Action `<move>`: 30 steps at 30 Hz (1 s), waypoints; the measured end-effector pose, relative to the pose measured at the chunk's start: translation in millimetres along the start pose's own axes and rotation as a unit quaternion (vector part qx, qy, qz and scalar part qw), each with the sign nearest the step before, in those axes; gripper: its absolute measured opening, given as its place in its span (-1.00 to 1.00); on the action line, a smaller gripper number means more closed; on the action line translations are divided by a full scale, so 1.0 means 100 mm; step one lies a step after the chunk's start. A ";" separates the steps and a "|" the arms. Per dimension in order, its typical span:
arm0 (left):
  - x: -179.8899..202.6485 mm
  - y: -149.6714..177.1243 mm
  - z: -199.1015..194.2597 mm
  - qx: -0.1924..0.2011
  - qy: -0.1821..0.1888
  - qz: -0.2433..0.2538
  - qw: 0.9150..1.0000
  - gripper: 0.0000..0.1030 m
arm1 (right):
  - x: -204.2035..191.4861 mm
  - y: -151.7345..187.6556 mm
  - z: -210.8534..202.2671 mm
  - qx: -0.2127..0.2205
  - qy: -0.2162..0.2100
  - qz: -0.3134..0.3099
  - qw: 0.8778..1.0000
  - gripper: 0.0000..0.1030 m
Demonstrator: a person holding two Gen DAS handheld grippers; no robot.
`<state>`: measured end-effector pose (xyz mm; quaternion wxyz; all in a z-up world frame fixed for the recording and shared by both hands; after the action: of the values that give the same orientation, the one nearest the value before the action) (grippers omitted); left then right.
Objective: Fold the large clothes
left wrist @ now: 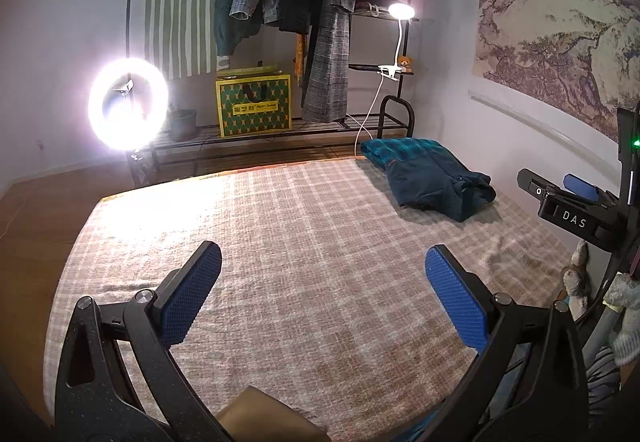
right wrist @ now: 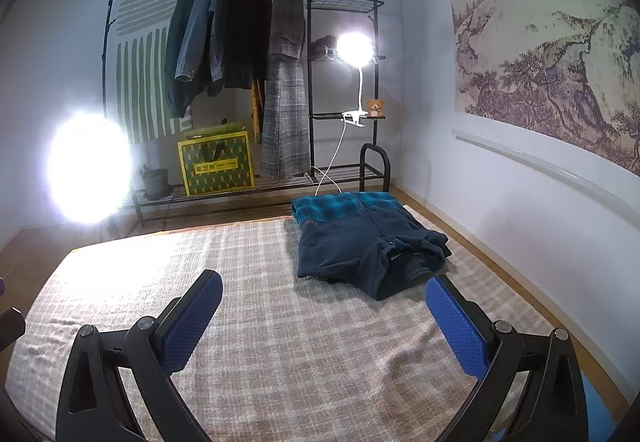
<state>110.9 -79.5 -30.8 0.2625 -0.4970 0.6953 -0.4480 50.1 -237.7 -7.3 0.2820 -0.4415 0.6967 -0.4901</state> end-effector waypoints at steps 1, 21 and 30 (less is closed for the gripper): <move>0.01 0.00 0.00 0.000 -0.001 -0.001 1.000 1.00 | 0.00 0.01 0.00 -0.001 0.000 0.001 1.000 0.99; 0.01 0.00 -0.01 0.001 -0.002 0.003 1.000 1.00 | 0.01 0.04 0.01 -0.005 -0.008 0.003 1.000 0.99; -0.01 -0.02 -0.04 0.006 -0.001 0.004 1.000 1.00 | 0.00 0.04 0.02 -0.007 -0.009 -0.002 1.000 0.99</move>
<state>109.0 -77.8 -27.4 0.2678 -0.4932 0.6940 -0.4509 50.4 -238.4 -12.2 0.2846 -0.4488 0.6967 -0.4819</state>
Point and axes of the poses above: each gripper's, at about its wrist camera, not at the fingertips, and z roughly the way its jaws point, x to its right, y to its underside, the point moved 6 cm from there along z, roughly the way its jaws point, and after that the axes turned 2 degrees about x, right-handed, at the moved point
